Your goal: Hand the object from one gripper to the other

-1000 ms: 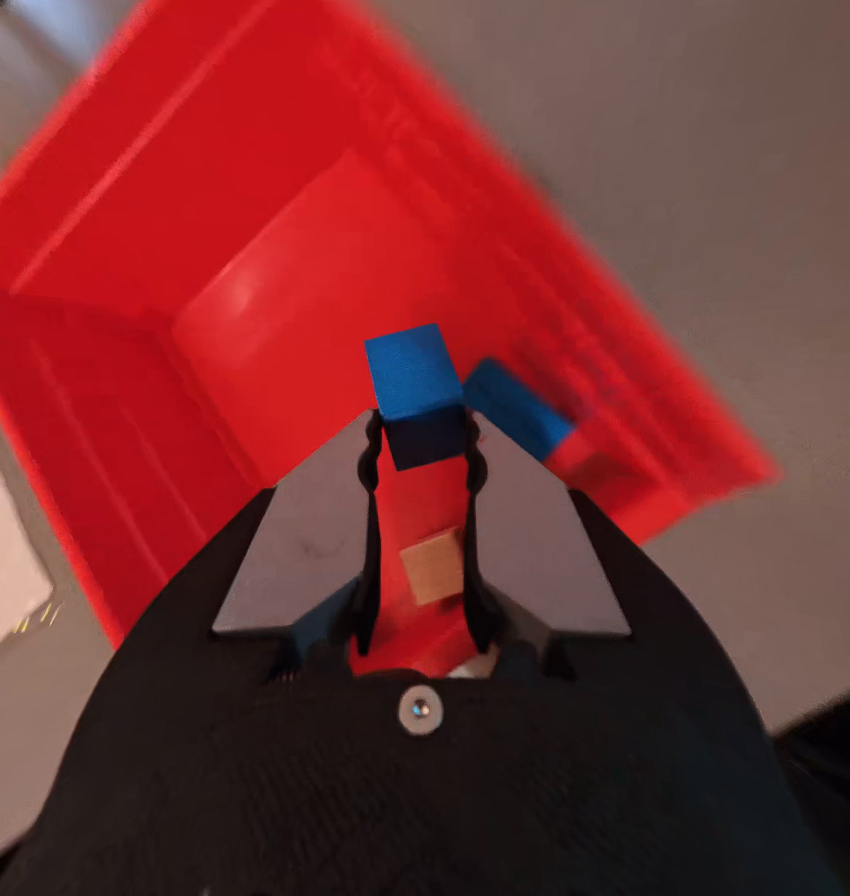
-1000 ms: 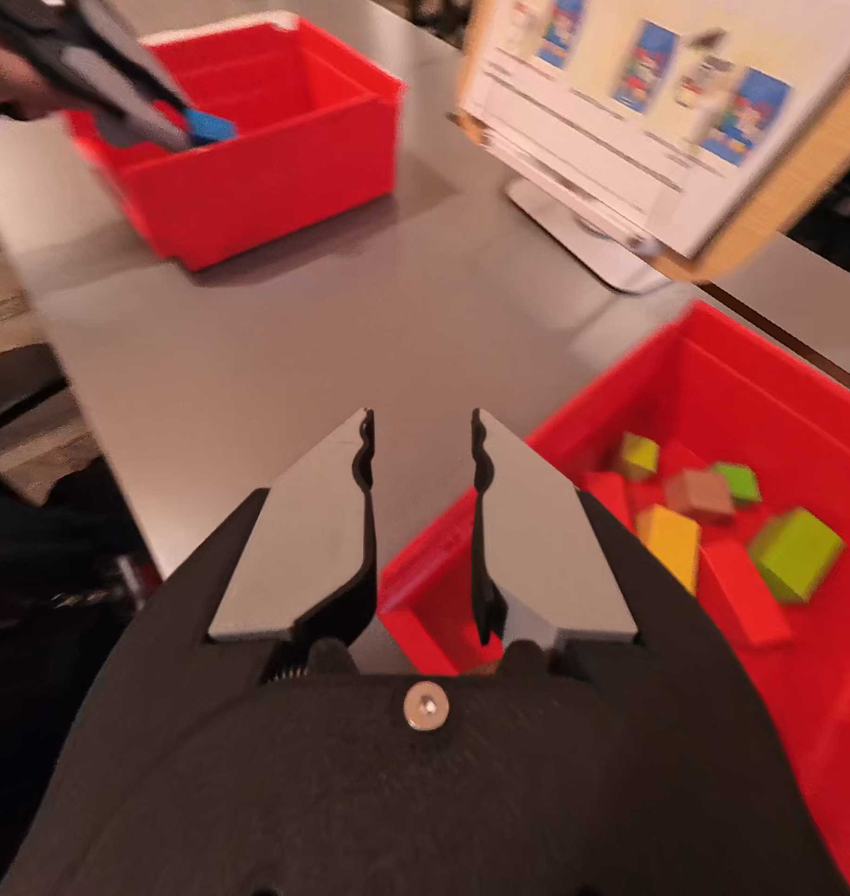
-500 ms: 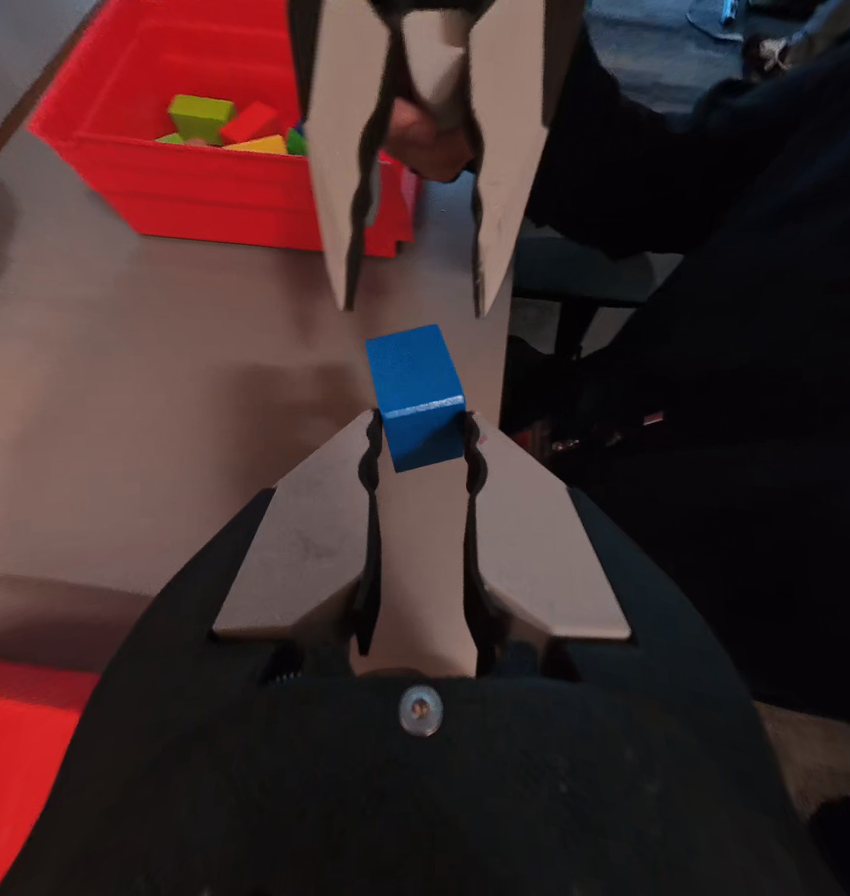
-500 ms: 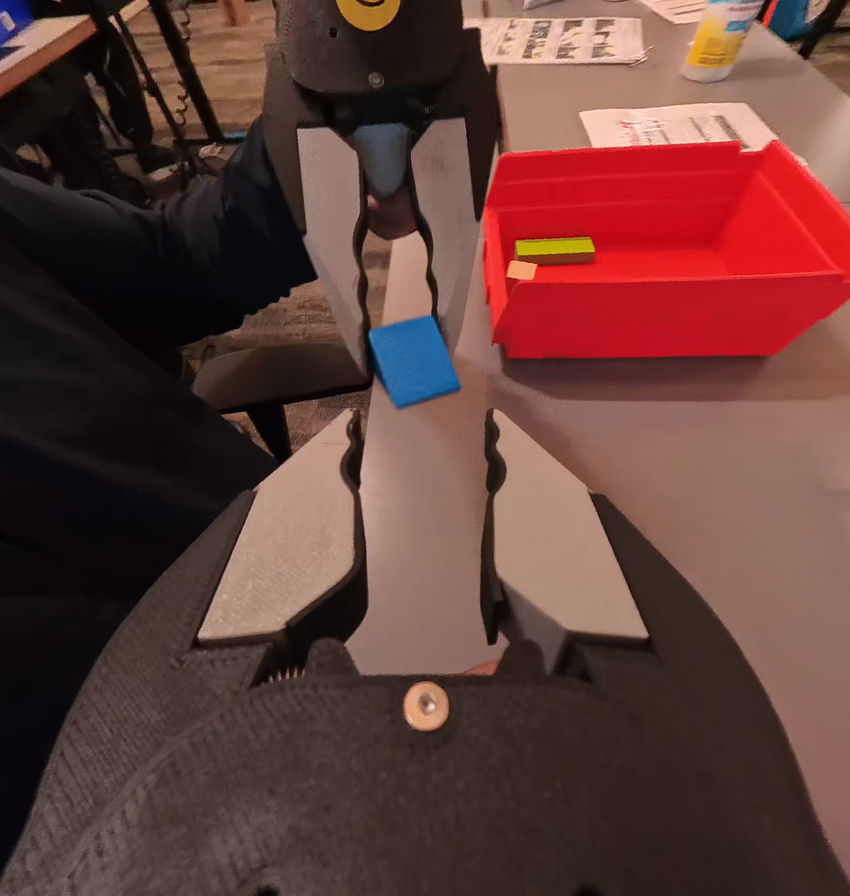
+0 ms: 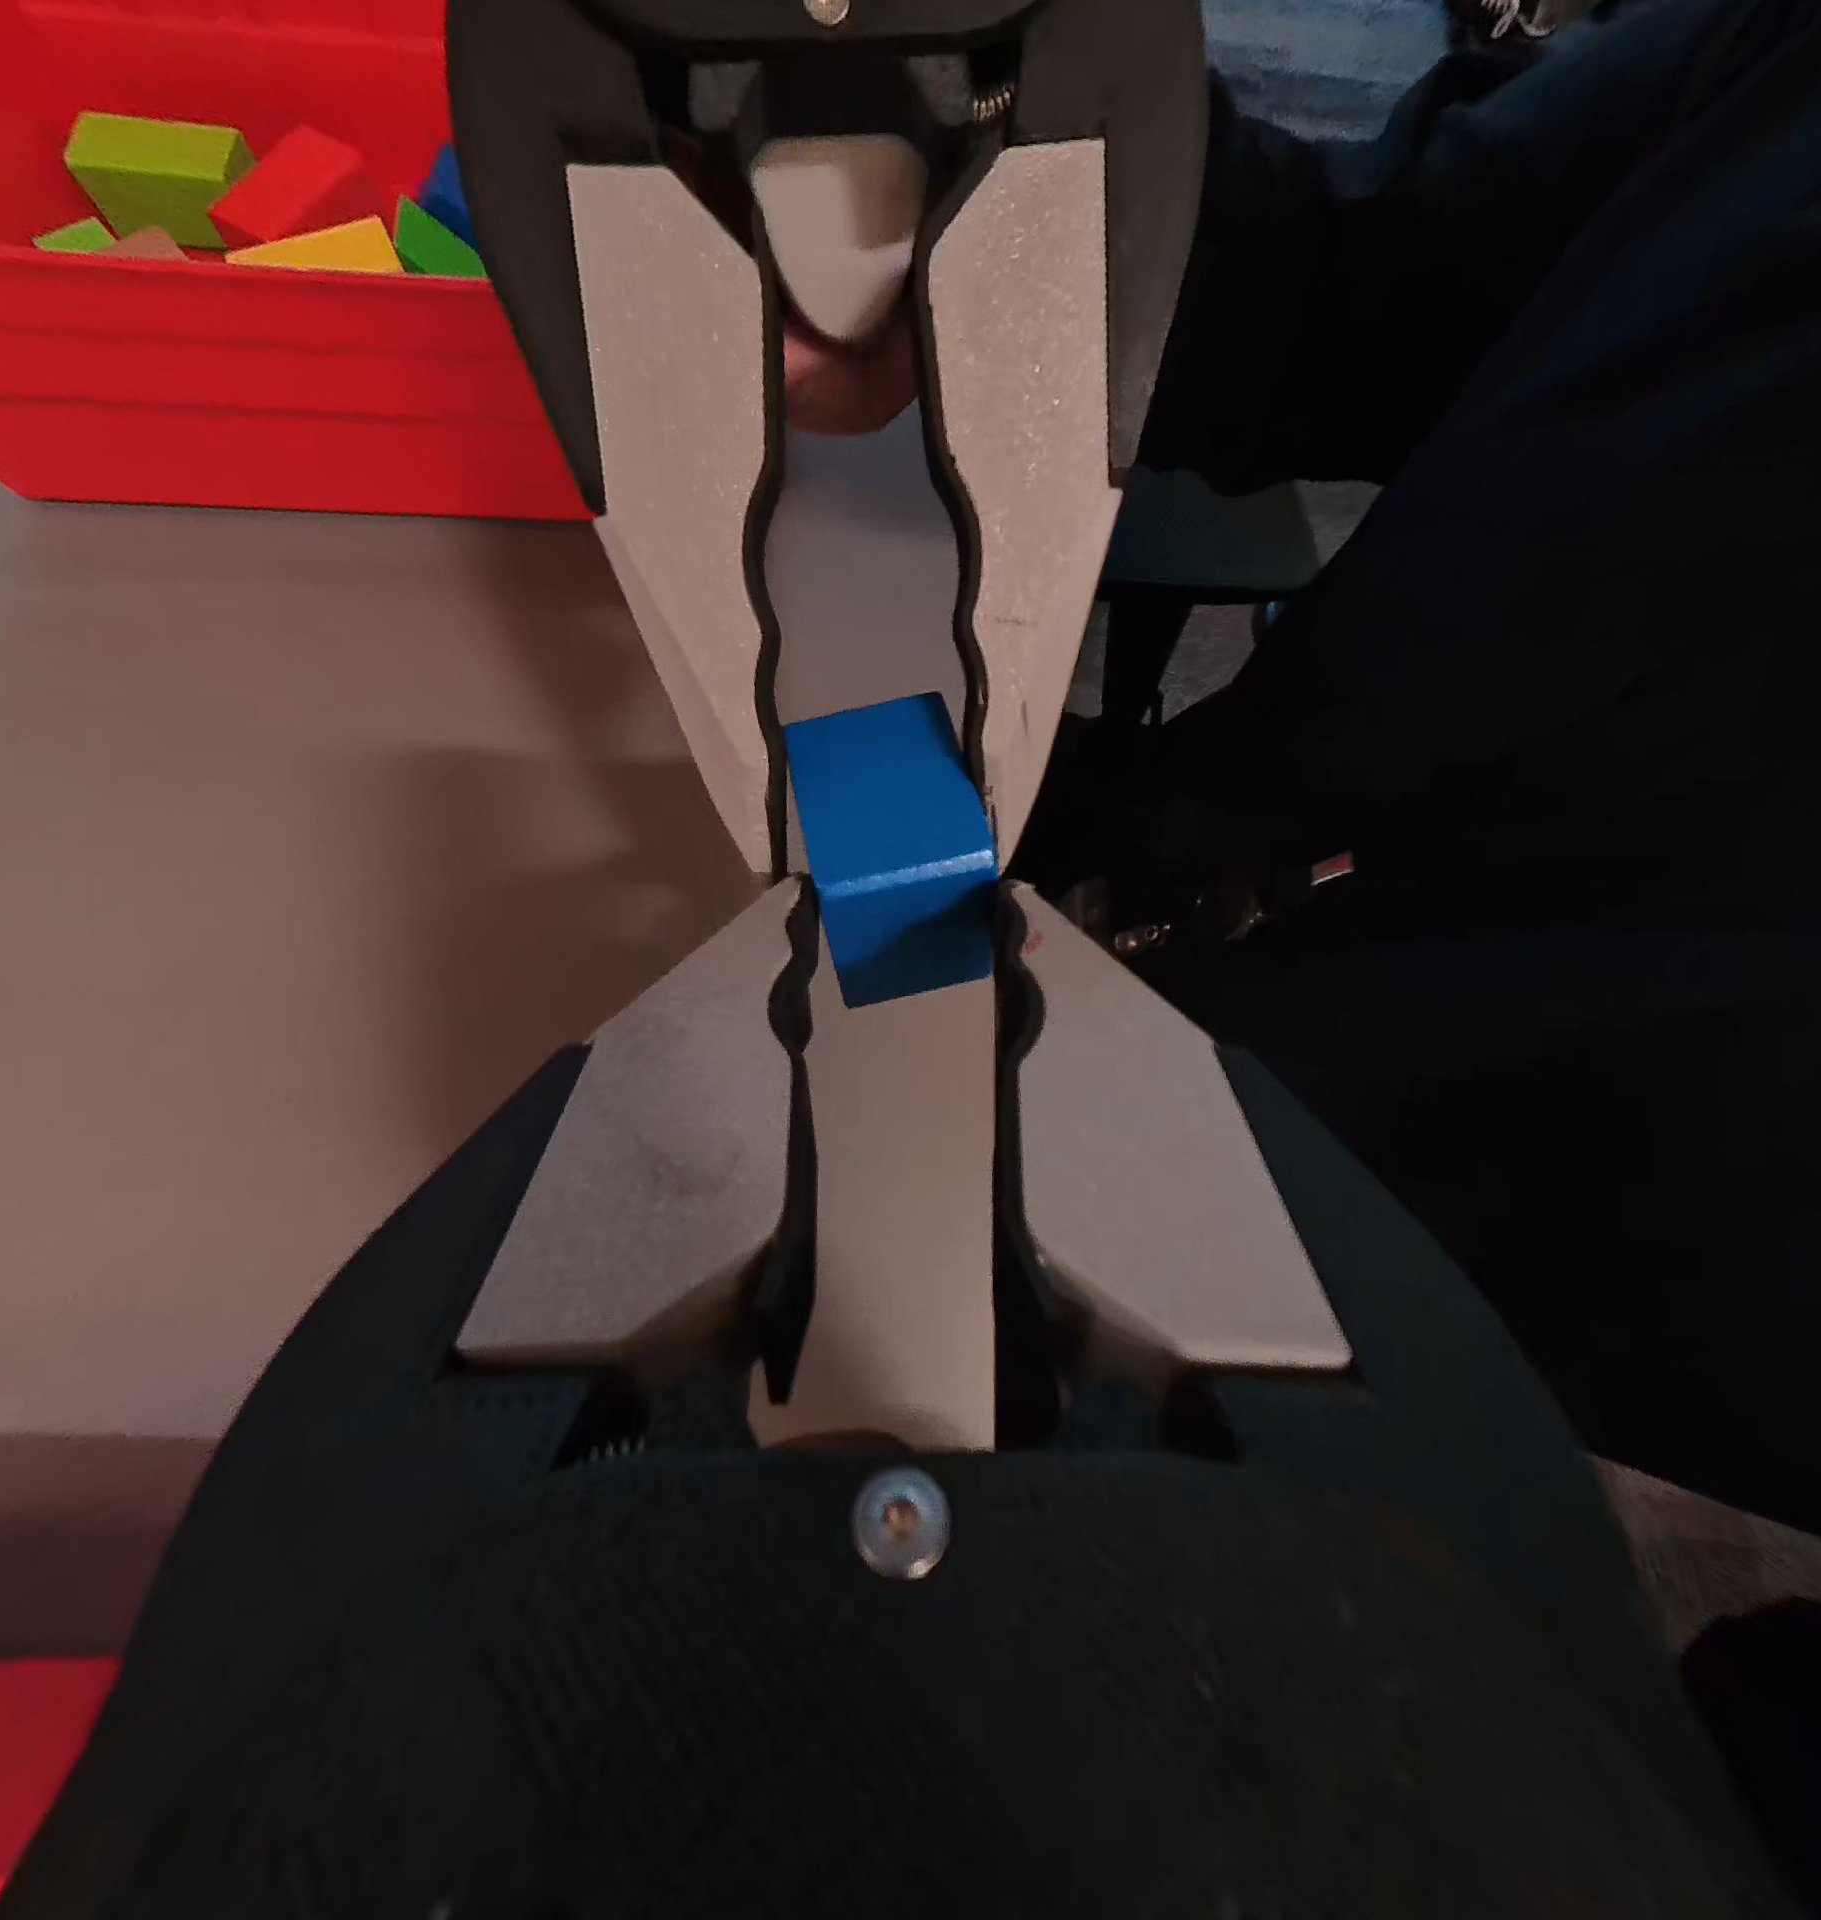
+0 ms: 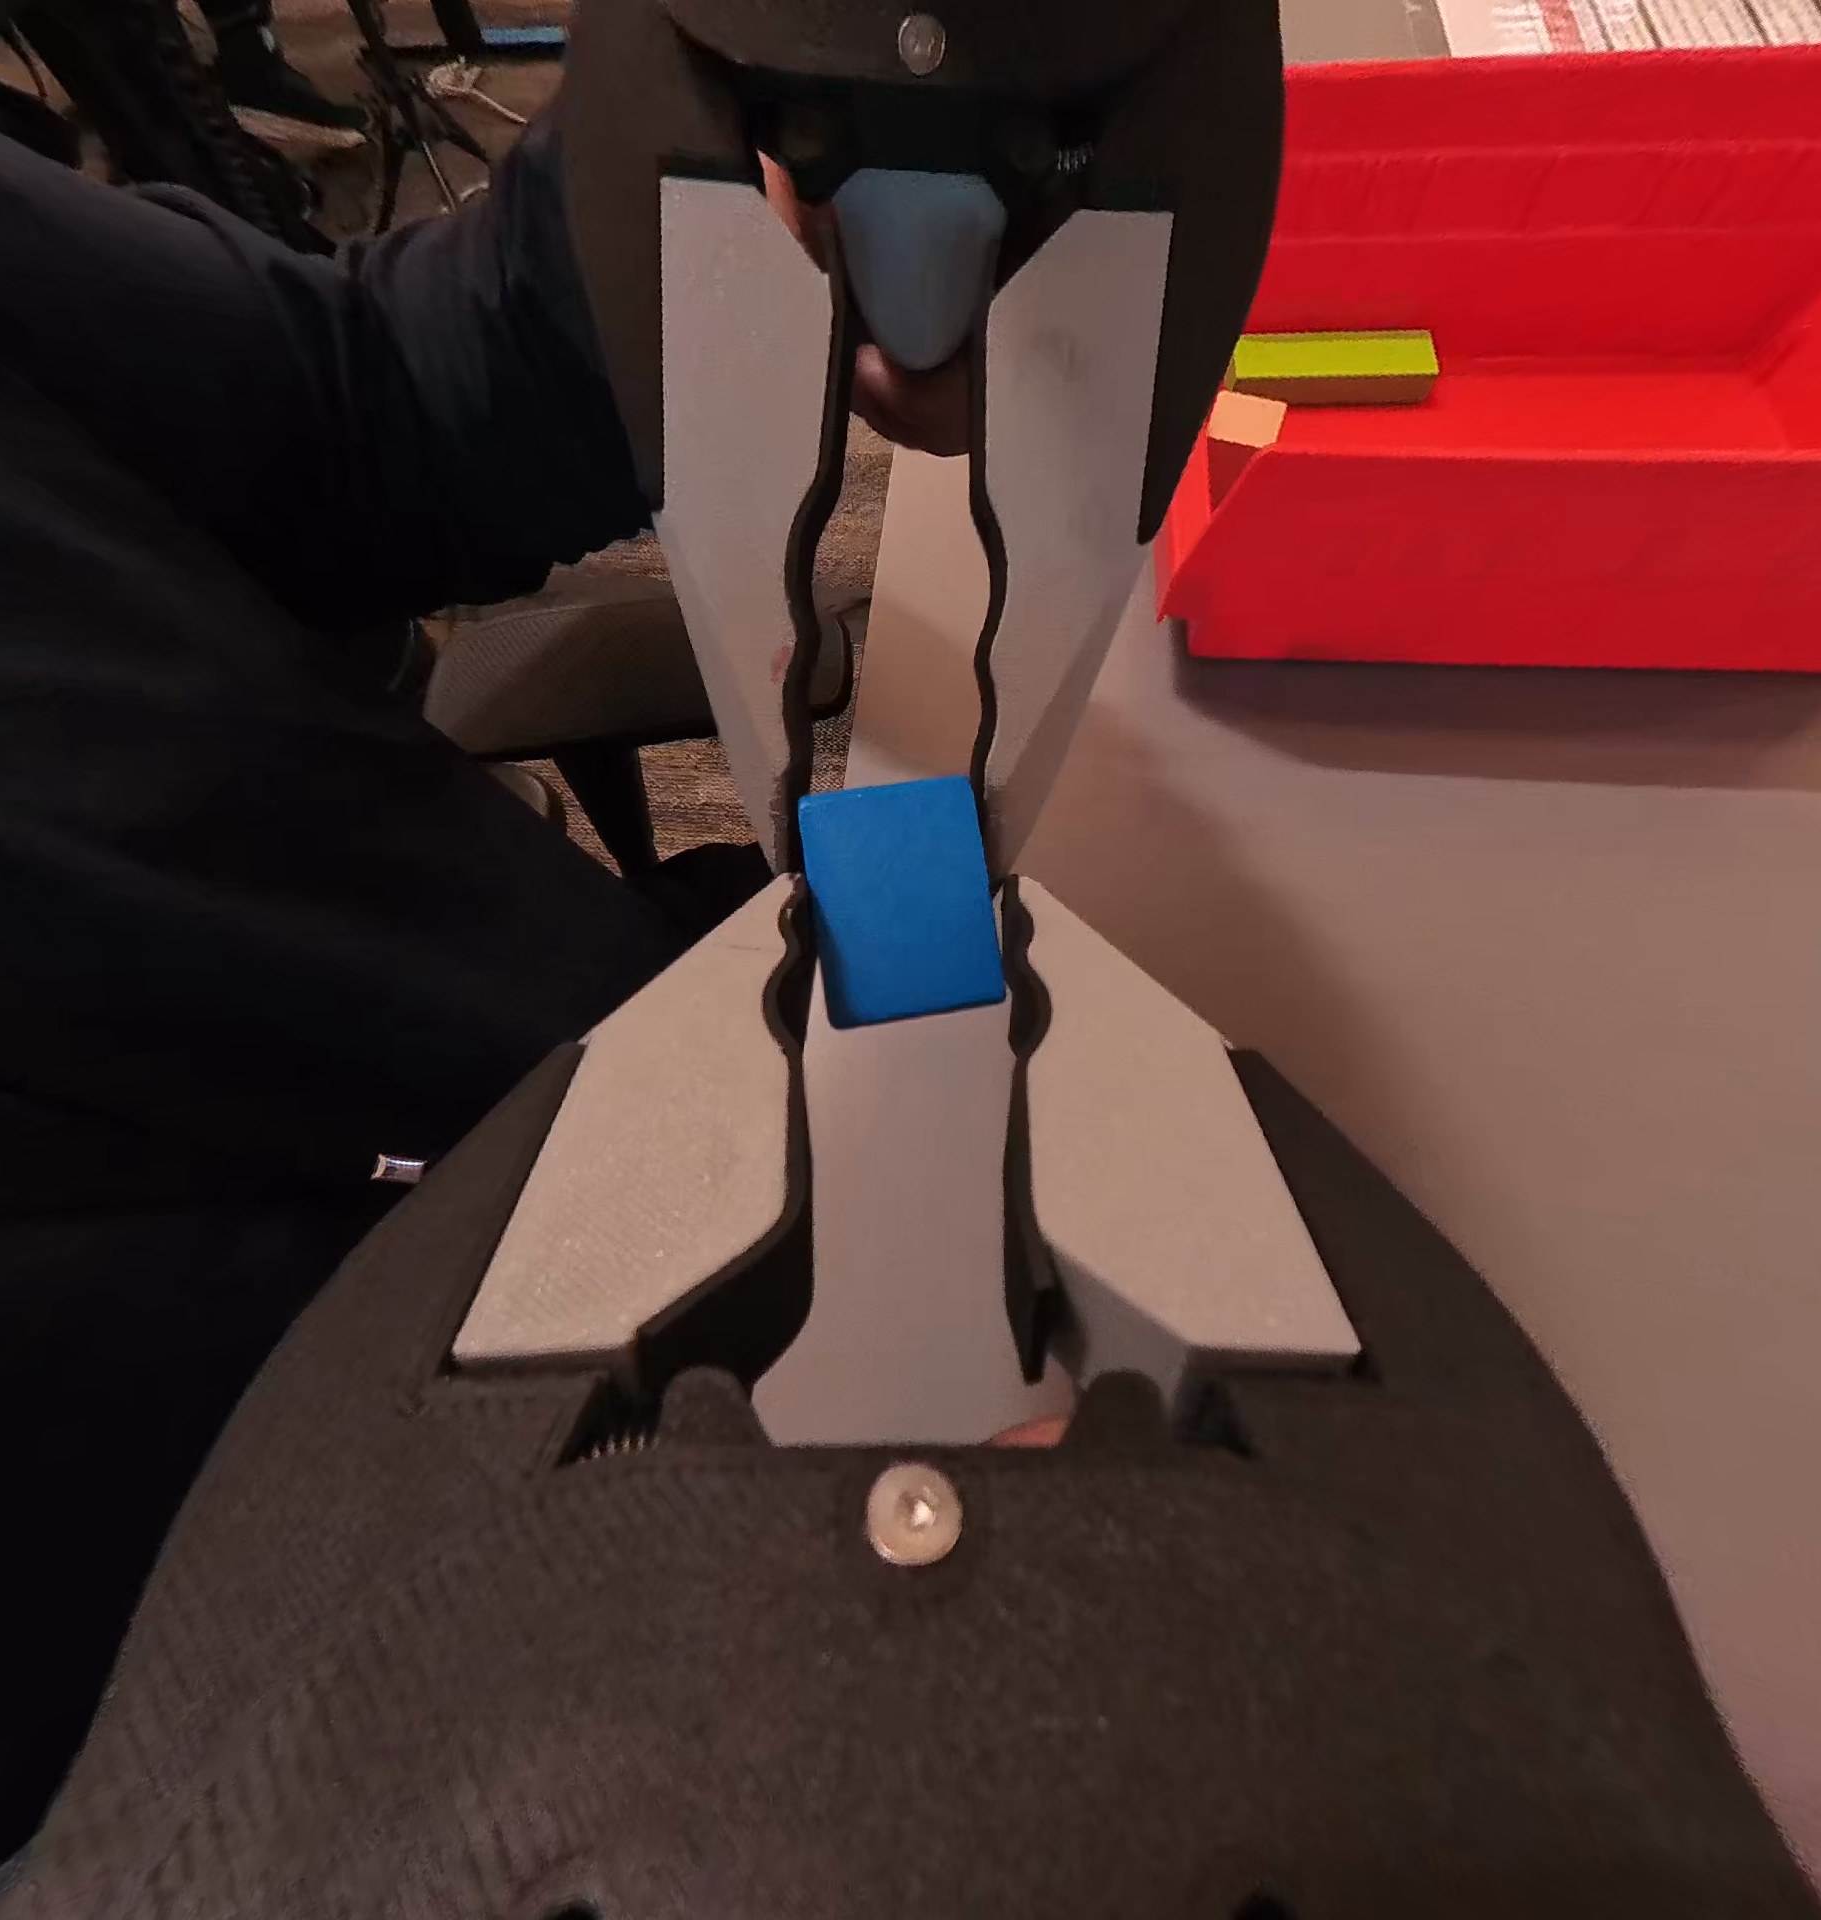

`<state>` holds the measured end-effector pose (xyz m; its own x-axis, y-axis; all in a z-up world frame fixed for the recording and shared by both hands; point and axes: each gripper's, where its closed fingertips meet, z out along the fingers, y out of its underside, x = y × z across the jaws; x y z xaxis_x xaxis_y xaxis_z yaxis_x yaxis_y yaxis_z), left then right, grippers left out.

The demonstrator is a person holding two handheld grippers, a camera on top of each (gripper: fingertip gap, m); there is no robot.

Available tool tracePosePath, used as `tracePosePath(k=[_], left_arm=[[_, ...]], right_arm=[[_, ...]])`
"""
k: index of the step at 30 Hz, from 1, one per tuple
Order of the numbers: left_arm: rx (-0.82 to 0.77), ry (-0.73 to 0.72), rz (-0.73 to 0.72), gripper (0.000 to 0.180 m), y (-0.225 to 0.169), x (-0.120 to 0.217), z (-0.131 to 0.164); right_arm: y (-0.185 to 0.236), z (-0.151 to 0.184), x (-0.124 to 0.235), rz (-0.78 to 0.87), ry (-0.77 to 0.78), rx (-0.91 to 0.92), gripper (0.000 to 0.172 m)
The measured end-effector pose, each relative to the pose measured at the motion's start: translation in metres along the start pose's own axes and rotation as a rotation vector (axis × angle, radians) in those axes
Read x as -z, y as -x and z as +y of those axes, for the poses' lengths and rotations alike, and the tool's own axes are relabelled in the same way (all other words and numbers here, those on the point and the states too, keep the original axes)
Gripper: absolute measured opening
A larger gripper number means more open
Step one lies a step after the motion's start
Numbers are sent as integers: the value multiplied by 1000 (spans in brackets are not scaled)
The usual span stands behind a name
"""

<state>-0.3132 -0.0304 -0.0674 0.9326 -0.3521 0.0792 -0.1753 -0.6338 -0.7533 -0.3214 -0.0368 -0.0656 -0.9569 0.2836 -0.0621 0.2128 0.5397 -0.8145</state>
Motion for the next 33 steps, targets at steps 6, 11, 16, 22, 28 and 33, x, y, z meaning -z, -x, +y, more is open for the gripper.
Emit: tracePosePath(k=[6,11,16,22,28,33], left_arm=[[-4,53,12,29,-1,-7,4],[-6,103,18,29,0,-11,12],[12,172,31,29,0,-15,25],[94,146,41,42,6,-22,33],[137,10,-42,42,26,-2,23],[150,-122,-92,40,44,12,3]], right_arm=[[2,5,2,-28,15,-8,32],[3,13,-4,-46,71,-7,31],[3,23,-16,-46,130,-17,30],[5,37,-25,-48,66,-119,30],[-29,72,39,182,12,-267,30],[-107,161,174,726,125,-509,30]])
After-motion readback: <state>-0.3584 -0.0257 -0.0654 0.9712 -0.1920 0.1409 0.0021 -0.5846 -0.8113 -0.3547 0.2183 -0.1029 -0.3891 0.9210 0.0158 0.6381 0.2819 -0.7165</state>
